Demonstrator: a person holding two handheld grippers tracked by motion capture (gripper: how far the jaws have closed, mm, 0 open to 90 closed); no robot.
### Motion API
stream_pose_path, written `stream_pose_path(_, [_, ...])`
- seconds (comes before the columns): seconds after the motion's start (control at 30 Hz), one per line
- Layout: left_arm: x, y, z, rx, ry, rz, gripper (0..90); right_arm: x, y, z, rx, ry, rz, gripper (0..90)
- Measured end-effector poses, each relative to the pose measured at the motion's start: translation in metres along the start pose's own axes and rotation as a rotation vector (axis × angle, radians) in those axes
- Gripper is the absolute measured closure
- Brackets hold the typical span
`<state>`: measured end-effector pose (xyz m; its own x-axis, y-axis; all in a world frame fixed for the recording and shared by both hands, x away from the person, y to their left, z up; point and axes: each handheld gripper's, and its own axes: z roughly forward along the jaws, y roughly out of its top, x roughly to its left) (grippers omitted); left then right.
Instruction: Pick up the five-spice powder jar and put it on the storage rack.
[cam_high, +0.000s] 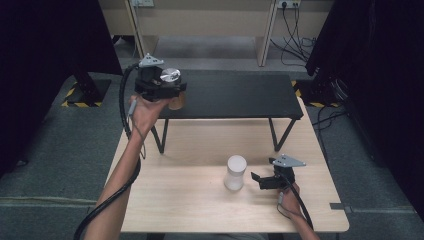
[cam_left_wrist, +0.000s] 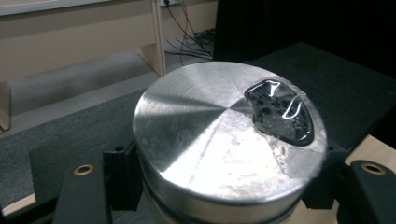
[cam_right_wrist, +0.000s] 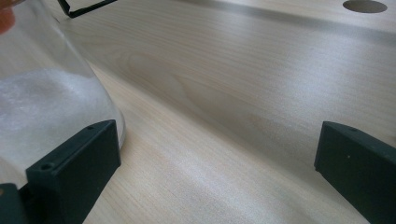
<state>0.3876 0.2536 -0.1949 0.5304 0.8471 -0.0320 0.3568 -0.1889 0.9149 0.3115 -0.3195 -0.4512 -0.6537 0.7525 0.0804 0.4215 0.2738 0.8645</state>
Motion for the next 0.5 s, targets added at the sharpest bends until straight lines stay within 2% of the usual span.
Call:
stream_pose_path(0.13, [-0.001,0.0,0.005,-0.007,0.04,-0.027,30.9,0.0,0.0,0.0,0.0,0.0,-0.001,0.4])
stream_pose_path(0.23, [-0.004,0.002,0.011,0.009,0.075,-0.02,30.9,0.0,0.0,0.0,0.0,0.001,-0.001,0.4])
stream_pose_path(0.37, [-0.003,0.002,0.014,0.011,0.087,-0.039,30.9,0.0,0.0,0.0,-0.001,0.002,-0.001,0.4])
stream_pose_path(0.5, [-0.005,0.005,0.017,0.022,0.113,-0.04,30.9,0.0,0.0,0.0,-0.001,0.001,-0.002,0.4])
